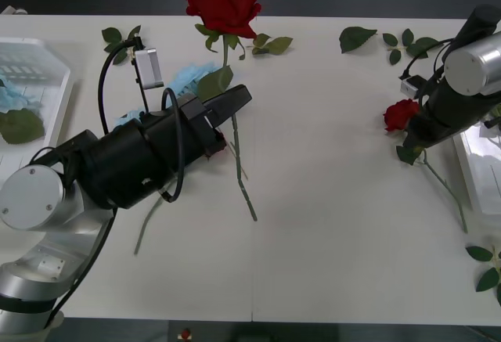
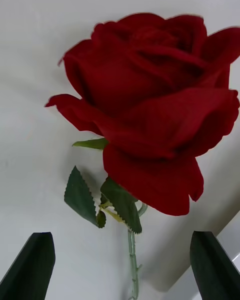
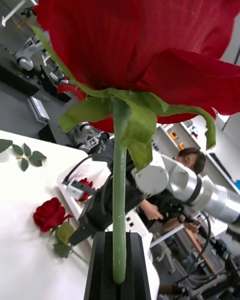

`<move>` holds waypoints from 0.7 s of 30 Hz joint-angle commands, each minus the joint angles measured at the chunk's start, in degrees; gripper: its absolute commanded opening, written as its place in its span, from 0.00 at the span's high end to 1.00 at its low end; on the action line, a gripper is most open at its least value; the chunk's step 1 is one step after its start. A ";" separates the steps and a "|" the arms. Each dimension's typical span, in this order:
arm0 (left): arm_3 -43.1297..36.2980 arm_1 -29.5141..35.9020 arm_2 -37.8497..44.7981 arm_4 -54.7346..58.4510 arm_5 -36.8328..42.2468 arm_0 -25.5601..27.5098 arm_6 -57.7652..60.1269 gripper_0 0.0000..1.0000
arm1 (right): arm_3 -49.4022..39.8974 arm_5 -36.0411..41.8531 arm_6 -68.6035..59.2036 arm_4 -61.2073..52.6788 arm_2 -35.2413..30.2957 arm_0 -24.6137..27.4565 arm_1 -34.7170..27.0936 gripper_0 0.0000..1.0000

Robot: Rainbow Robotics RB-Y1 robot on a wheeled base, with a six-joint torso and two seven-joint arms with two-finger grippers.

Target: Put the red flowers into the right box and the blue flowers into the left box

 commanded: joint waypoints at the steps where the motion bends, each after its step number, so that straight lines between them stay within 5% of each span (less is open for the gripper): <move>1: -0.92 -0.97 -3.33 0.36 -4.90 0.36 -3.73 1.00 | -1.66 -2.23 -1.77 -1.46 -2.14 0.55 -1.25 0.22; 12: -0.92 -1.85 -8.25 -0.61 -12.63 -0.95 -4.08 1.00 | -0.08 -1.53 23.28 -38.55 -8.47 2.40 -8.63 0.22; 21: -0.92 -1.85 -8.25 -0.52 -12.72 -0.95 -4.00 1.00 | -6.23 -2.14 48.68 -70.81 -15.32 15.14 -12.67 0.22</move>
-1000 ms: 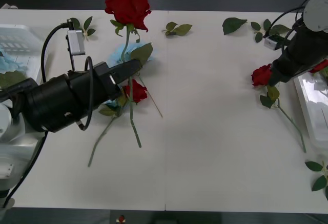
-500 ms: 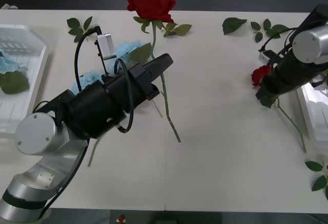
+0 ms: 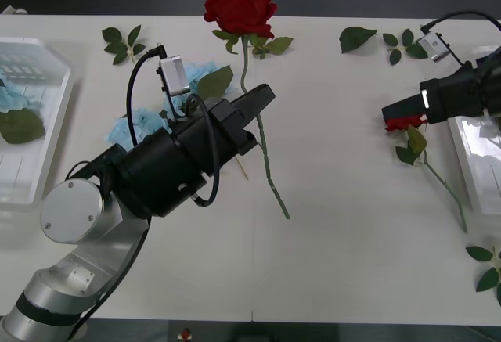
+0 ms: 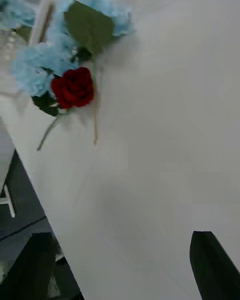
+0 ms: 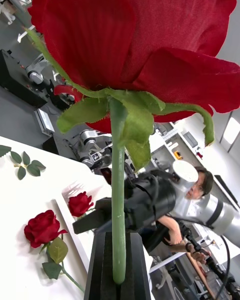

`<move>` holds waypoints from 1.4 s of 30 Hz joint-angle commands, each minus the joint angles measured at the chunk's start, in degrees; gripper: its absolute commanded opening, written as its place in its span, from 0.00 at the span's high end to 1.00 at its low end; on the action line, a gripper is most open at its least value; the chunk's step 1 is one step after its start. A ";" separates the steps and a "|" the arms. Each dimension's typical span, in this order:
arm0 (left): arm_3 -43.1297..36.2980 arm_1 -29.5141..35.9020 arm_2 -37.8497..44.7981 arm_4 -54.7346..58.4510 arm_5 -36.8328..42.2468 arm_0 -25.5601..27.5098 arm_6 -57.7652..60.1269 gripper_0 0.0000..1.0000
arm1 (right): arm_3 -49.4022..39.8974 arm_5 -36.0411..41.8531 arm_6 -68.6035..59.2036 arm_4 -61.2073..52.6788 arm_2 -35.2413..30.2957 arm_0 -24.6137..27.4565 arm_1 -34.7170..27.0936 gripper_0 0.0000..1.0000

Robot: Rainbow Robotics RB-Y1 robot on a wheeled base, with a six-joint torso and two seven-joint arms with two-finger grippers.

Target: Put the red flowers into the right box and the blue flowers into the left box

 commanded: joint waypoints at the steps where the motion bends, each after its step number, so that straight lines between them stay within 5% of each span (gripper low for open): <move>1: -0.94 -0.93 0.41 -0.31 -0.49 -0.94 -1.70 1.00 | -7.39 -0.78 9.29 -8.49 -4.78 7.63 -3.14 0.22; 9: -0.94 -1.20 0.41 -0.31 -0.67 -1.29 -1.70 1.00 | -29.81 -11.59 12.81 -11.21 -15.67 23.89 -4.20 0.22; 18: 2.75 -3.13 0.24 -0.31 -0.67 -4.71 -1.35 1.00 | -49.58 -30.05 14.39 -9.19 -17.34 37.34 -2.44 0.22; 26: 6.09 -5.33 0.24 -0.31 -0.67 -7.18 -1.52 1.00 | -51.16 -33.47 14.48 -0.66 -17.34 40.76 6.26 0.22; 42: 6.35 -5.42 0.24 -0.31 -0.67 -7.18 -1.52 1.00 | -47.12 -34.18 12.81 7.33 -17.34 37.42 20.85 0.29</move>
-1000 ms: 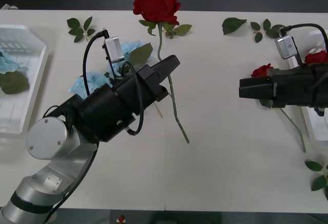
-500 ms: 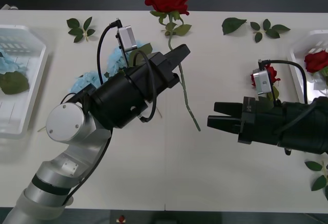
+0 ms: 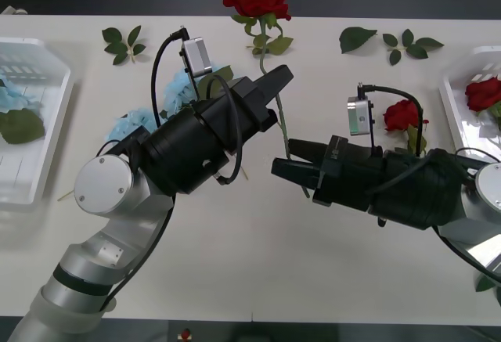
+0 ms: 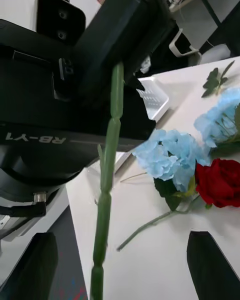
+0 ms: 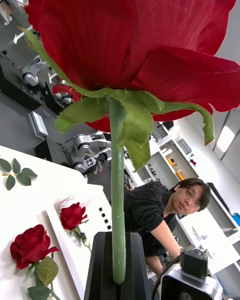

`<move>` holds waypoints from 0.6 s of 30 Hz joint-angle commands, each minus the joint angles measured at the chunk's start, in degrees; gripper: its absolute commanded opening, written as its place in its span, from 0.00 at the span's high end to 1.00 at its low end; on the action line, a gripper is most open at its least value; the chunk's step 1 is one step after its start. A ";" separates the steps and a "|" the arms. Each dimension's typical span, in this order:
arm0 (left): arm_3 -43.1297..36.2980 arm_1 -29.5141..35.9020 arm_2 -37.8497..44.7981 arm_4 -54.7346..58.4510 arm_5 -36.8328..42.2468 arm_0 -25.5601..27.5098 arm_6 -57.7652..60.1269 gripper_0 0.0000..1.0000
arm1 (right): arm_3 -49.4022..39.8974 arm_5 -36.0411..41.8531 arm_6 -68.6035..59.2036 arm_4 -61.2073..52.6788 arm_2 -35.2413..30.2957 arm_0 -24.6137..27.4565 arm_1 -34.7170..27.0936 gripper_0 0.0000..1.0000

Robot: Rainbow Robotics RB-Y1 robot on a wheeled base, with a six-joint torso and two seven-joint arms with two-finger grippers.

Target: Put the red flowers into the right box and the blue flowers into the left box

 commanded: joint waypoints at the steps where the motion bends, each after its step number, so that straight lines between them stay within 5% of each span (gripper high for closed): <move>1: -1.00 -0.31 0.23 -0.30 -0.60 -0.74 -1.53 1.00 | -0.04 0.92 -0.56 0.32 -0.67 -1.58 2.13 0.32; 8: -1.00 -0.05 0.32 -0.30 -0.60 -0.83 -1.44 1.00 | 0.66 1.71 -1.52 5.06 -0.50 -2.81 4.68 0.62; 12: -1.00 0.04 0.41 -0.21 -0.60 -0.74 -1.44 1.00 | 1.89 2.06 -2.31 6.38 -0.41 -3.60 6.17 0.96; 18: -1.00 0.30 0.59 -0.21 -0.69 -0.74 -1.44 1.00 | 2.68 2.41 -2.66 6.38 -0.32 -4.40 7.23 1.00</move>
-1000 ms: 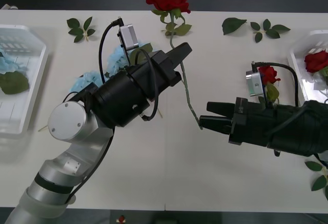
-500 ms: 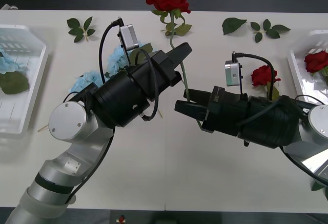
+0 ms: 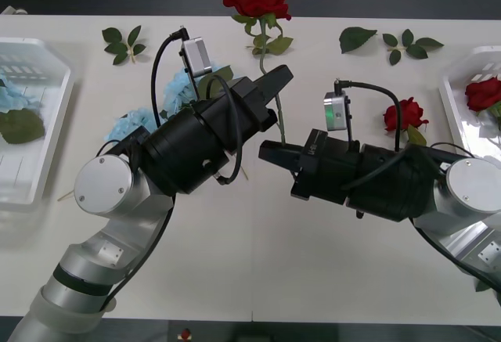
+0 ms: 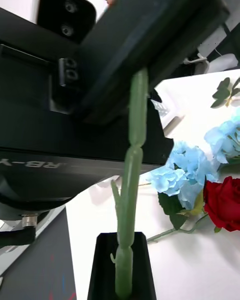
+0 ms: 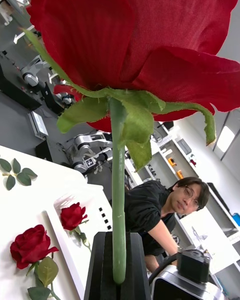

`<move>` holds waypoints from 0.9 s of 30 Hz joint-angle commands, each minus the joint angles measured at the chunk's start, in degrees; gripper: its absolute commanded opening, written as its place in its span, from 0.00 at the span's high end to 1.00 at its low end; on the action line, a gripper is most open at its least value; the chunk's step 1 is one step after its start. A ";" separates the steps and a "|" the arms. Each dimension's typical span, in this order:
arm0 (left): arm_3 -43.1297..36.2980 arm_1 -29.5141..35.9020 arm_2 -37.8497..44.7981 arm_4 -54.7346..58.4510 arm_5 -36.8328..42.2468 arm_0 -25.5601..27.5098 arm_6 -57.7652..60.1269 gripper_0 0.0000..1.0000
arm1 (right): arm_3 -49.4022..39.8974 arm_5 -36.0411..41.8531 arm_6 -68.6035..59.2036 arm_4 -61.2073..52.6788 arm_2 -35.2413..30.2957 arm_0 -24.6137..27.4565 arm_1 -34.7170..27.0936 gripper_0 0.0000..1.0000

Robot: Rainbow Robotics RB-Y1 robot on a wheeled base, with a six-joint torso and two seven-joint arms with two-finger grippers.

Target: Put the red flowers into the right box and the blue flowers into the left box

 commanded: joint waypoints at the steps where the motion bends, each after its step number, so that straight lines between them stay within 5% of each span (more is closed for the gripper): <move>1: -1.01 0.39 0.58 -0.13 -0.55 -0.83 -1.44 1.00 | -0.58 0.50 -1.98 0.13 -0.32 -1.95 0.51 1.00; 3: -1.01 0.82 0.67 0.05 -0.55 -0.83 -1.53 0.98 | -0.58 0.50 -2.06 0.13 -0.32 -1.95 0.34 1.00; 6: -1.01 2.58 0.93 0.31 -0.47 -0.74 -1.53 0.49 | -0.58 0.50 -2.24 0.13 -0.32 -2.04 0.07 1.00; 10: -1.01 6.63 1.46 3.39 0.94 -0.65 -1.79 0.19 | -0.58 0.32 -2.33 0.13 -0.41 -1.95 -0.45 1.00; 17: -1.01 16.73 7.26 9.54 11.49 1.81 -1.70 0.13 | -0.58 0.15 -3.30 0.04 -0.32 -2.57 -4.58 1.00; 27: -0.92 27.81 20.97 8.31 33.72 8.14 -0.91 0.14 | 0.04 1.99 -22.54 8.30 0.38 -6.08 -27.96 1.00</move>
